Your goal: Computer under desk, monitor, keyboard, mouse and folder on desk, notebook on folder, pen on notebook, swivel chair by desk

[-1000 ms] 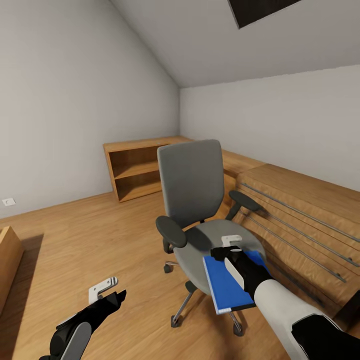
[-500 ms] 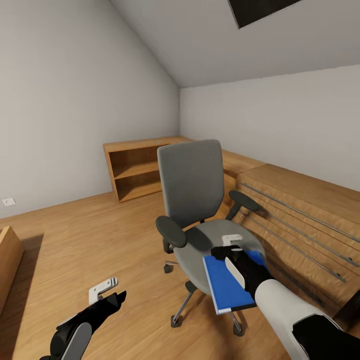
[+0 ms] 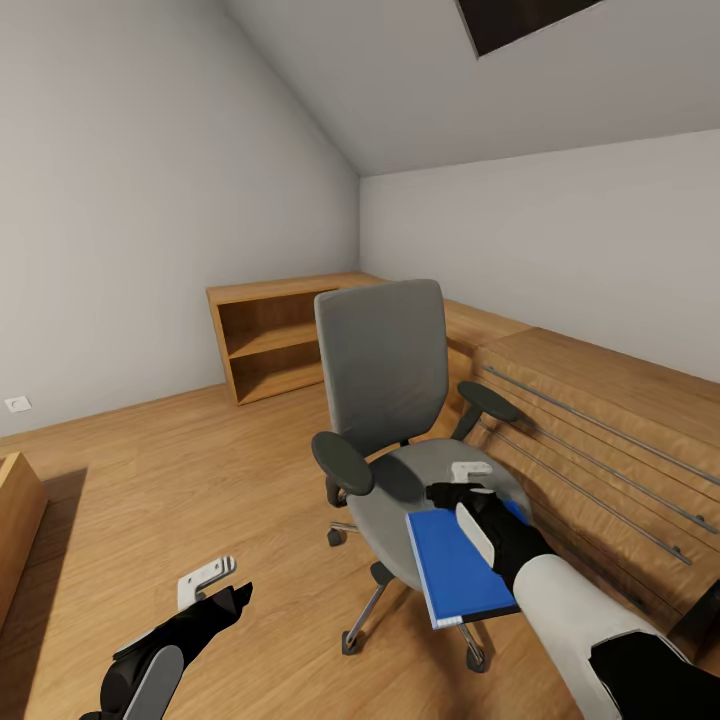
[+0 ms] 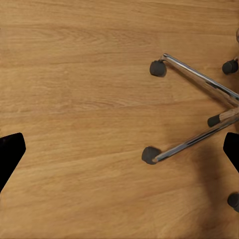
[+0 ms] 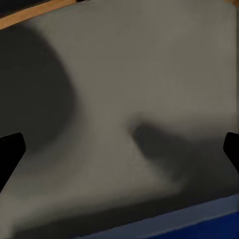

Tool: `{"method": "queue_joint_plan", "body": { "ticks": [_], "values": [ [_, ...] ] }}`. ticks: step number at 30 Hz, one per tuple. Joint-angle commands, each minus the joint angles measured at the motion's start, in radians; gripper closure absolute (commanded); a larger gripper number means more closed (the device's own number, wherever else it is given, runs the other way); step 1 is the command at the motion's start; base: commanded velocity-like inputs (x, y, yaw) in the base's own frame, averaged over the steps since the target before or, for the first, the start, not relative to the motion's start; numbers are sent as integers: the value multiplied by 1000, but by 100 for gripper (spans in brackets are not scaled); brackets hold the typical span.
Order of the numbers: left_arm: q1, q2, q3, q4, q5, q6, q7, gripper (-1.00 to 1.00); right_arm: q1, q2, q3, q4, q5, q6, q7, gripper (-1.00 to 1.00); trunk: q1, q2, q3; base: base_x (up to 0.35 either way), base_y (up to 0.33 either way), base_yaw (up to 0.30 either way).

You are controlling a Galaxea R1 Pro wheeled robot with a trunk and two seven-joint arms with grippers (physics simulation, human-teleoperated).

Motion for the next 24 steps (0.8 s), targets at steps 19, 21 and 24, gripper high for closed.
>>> {"method": "queue_joint_plan", "body": {
  "ticks": [19, 21, 24],
  "values": [
    [-1, 2, -2, -1, 8, 1, 11, -100, -1, -2, -55, -68, -80, 80, -11, -100, 0, 0, -1, 0, 0, 0],
    [-1, 2, -2, -1, 8, 1, 11, -100, 0, -10, -64, -83, -119, 98, -12, -100, 0, 0, -1, 0, 0, 0],
    [-1, 3, -1, -1, 8, 1, 11, -100, 8, -39, -70, -103, -179, 142, -11, -100, 0, 0, -1, 0, 0, -7]
  ]
}}
